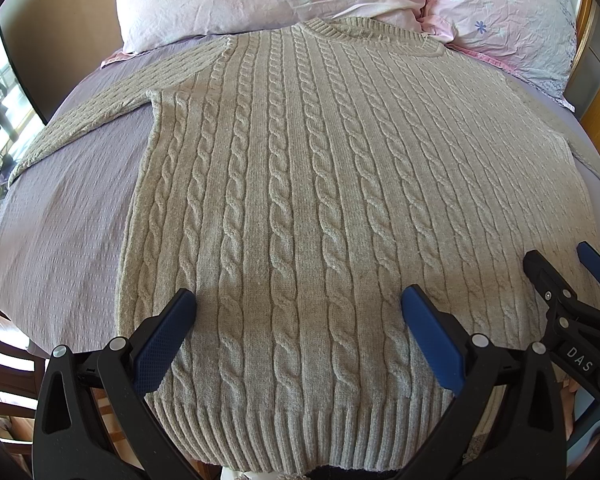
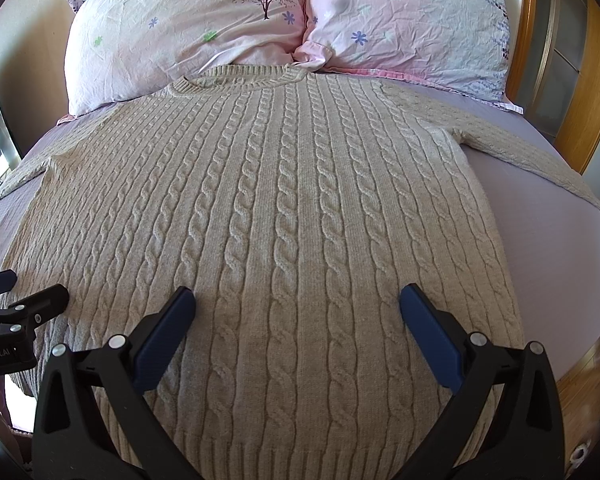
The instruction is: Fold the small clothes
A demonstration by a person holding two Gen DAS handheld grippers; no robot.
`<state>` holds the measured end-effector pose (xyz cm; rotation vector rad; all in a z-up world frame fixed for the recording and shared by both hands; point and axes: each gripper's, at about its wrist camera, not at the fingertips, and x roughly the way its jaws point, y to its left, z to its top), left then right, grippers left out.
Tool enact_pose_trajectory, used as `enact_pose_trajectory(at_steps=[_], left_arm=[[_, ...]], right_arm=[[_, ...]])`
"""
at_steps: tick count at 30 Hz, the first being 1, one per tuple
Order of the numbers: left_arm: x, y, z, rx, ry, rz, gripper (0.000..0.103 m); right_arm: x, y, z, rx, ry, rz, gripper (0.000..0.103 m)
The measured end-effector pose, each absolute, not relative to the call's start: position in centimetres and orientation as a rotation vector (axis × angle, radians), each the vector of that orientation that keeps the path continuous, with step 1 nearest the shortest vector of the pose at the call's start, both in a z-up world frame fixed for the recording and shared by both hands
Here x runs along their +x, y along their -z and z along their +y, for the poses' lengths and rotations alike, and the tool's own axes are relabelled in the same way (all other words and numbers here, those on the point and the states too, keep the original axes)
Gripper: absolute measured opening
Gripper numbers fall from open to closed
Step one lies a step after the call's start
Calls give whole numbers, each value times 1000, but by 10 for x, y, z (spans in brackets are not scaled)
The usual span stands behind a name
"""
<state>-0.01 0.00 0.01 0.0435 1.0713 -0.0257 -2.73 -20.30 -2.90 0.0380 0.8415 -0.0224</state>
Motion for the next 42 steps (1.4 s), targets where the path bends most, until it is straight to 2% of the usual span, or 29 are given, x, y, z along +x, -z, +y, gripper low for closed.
enact_pose_trajectory(at_steps=[16,22,26,30,32,33,34,38,42], left_arm=[[0,-4,1,45,26,1056,102],[-9,-4,1,46,30,1017,102],[-8,-4,2,57,54,993,102],[-2,-16,20,-41,151,903,102],[2,-27,34,-100,152,800,102],[6,-32,41,-115,138,753,102],[12,-37,49,-120,115,720,102],[46,-47,82,-152,27,705,102],[58,-53,118,-195,-22,565,102]], right_arm=[[-26,24,-202,30,15,832,101],[-35,26,-212,-3,-65,758,101],[-38,-12,-278,112,8,603,101],[-18,-39,-409,370,164,497,101],[-1,-38,-480,500,281,516,87],[6,-34,-515,577,328,521,66],[12,-28,-547,656,381,525,52],[34,3,-643,898,575,591,44],[49,28,-685,1021,664,616,42]])
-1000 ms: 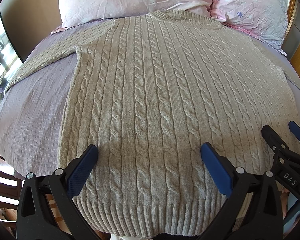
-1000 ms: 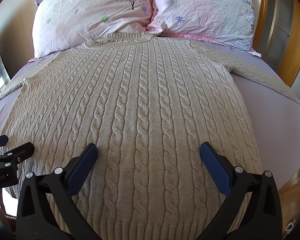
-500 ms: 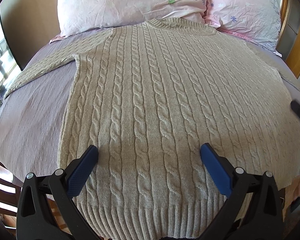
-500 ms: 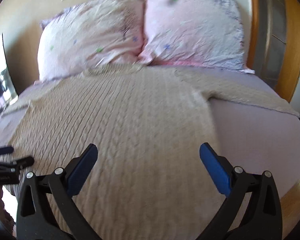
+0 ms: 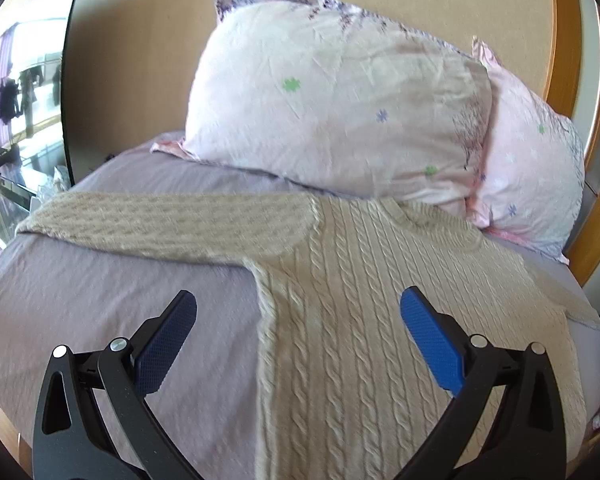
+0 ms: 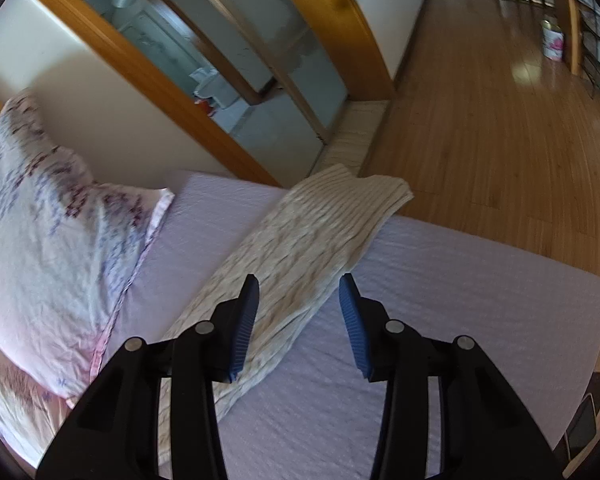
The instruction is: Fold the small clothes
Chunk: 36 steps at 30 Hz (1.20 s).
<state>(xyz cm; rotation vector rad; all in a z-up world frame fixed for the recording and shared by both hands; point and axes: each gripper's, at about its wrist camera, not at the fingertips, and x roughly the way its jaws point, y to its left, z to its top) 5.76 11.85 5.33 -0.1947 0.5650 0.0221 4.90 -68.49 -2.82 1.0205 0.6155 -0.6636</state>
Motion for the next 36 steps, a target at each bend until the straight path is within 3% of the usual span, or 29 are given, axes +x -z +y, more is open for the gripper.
enact_pose_trajectory(at_steps=[2,3,4,9,15,19,22,24,26,28,33,36], left_arm=[[65,-57,129,-144,-90,561,102],[69,-57,135,-128,-113,570,102],[72,-57,143,-125,-135,579,102],[74,-48,195,-233,-222,601,102],[72,-35,265,-560,-272,600,102],[79,-22,291,-679,-286,644,102],[79,-15,308,-787,-303,630,101],[81,-9,322,-849,-313,633,94],[84,-6,334,-888,-319,621,85],[89,-4,350,-916,-339,616,80],[96,3,392,-1020,-384,568,60],[98,10,416,-1080,-422,571,35]], right_arm=[[53,31,-691,1049,692,595,38],[57,35,-693,1063,690,593,27],[61,41,-694,1075,686,602,9],[74,-8,-642,852,583,488,7],[129,-104,-419,492,-3,400,7],[170,-93,-253,365,-403,527,7],[194,-50,-159,295,-606,783,13],[192,-40,-141,282,-645,833,27],[166,-46,-160,311,-607,756,64],[154,-55,-185,359,-547,679,80],[146,-65,-266,466,-433,644,82],[140,-61,-293,493,-397,646,82]])
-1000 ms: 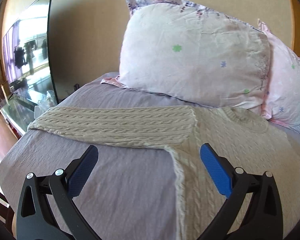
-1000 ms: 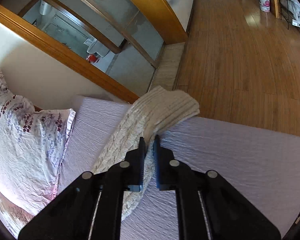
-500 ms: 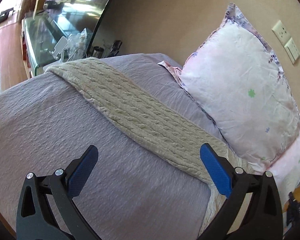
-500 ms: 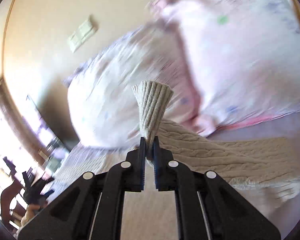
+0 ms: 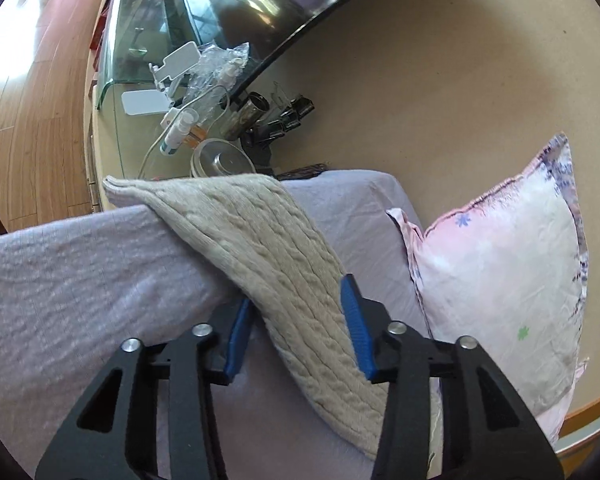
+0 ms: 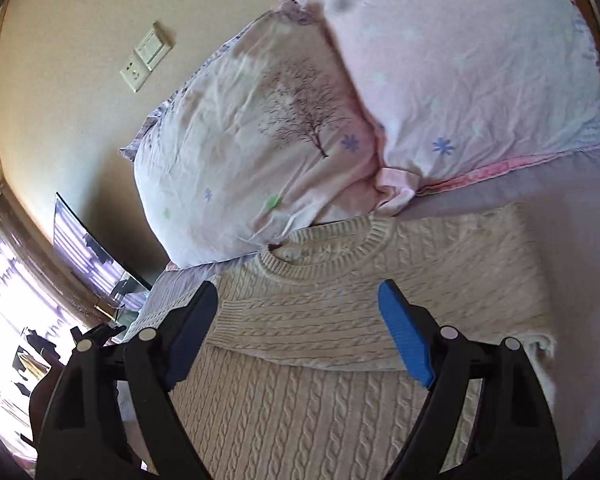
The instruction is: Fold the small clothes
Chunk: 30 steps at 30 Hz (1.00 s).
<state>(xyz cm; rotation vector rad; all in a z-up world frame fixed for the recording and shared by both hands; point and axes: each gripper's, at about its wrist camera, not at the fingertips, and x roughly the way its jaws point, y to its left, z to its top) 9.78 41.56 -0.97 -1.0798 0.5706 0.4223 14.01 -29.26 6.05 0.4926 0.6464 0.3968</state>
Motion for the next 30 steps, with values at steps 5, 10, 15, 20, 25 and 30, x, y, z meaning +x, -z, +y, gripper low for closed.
enact_pose_trajectory(at_steps=[5,10,15,20,25,30], left_arm=[[116,-26,402,-924,-445,606,8],[152,-110,248,-564,-43,526,8],[173,-89,23,-301,490,686,13],[163,-36,-83,-108,703,916,15],[122,-55,-11,-163,564,792,51],[91,-57,79,-195,334,780,56]], right_arm=[[130,-59,-316,503,-397,618,82],[126,-69,-326,493,-378,564,82],[146,-53,-327,546,-361,630,83],[175,-19,-340,639,-309,804,62],[188,0,-362,690,-193,846,49],[220,14,-353,706,-174,906,45]])
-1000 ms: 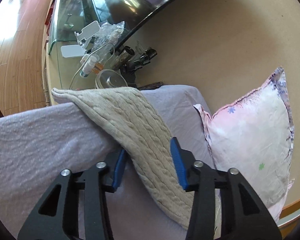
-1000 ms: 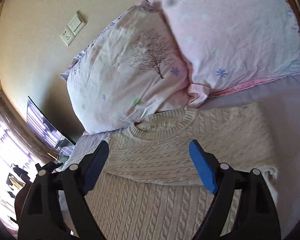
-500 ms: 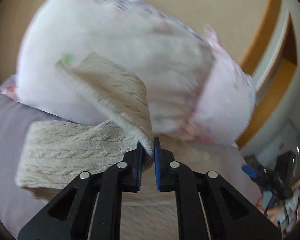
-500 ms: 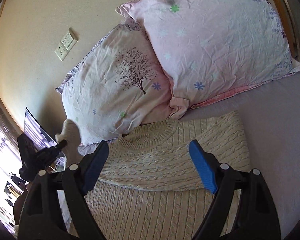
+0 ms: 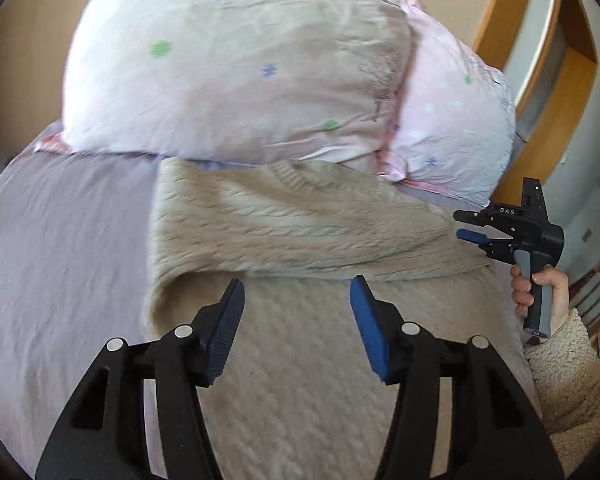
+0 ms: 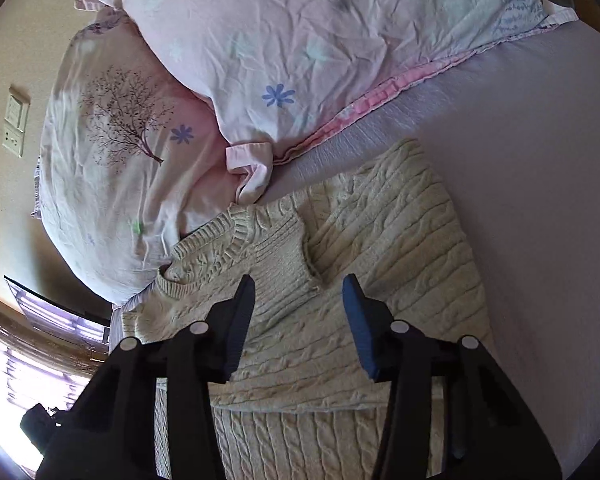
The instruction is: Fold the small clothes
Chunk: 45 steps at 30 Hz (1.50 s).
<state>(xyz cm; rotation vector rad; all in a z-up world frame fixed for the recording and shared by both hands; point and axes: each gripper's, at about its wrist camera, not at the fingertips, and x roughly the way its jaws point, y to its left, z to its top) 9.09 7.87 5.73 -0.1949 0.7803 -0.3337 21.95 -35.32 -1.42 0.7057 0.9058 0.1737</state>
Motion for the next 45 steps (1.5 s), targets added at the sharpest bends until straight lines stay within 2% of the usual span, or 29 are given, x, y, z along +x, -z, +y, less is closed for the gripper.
enact_pose_trajectory(at_steps=[2,4,10,12,14,15,16,18,19,22,24,28,30,31,32,33,35,39,42,45], left_arm=[[81,-49,108,-254,284,814,56],[71,-39,129,-294,241,838,56],[48,-12,152,-400,243,909,56],[45,-6,147,-416,283,921,56],[40,0,142,-424,316,934,56],[36,2,141,-430,328,922,56],[31,3,141,-440,343,917,56],[21,7,144,-494,386,911,56],[15,11,145,-534,414,912,52],[-11,19,150,-624,470,907,38],[-29,20,149,-641,499,904,31],[-59,26,147,-710,552,915,29],[-68,28,145,-731,559,909,28],[-70,28,145,-738,559,910,26],[-70,27,143,-740,564,912,18],[-69,25,139,-737,576,912,15],[-61,14,134,-724,597,898,9],[-16,-26,140,-722,613,819,9],[45,-58,146,-736,571,711,9],[121,-68,146,-781,496,662,9]], right_arm=[[233,18,-341,659,-156,934,33],[237,20,-334,628,-158,925,11],[172,-6,-375,704,-28,736,9],[150,-9,-387,679,10,742,14],[124,-5,-396,681,23,788,31],[109,-3,-400,681,25,795,53],[93,0,-405,677,23,796,62],[65,10,-412,683,-6,836,62],[52,18,-415,713,-35,862,58],[16,44,-414,805,-172,938,36],[-11,53,-410,844,-279,956,32],[-61,62,-393,847,-451,986,31],[-75,62,-385,807,-501,995,28],[-79,63,-379,786,-523,1008,19],[-80,61,-376,766,-537,1013,11],[-78,56,-372,755,-549,997,8],[-68,38,-373,766,-567,931,7],[-14,-21,-383,772,-592,698,7],[51,-51,-385,786,-563,556,7],[121,-51,-387,809,-498,530,7]])
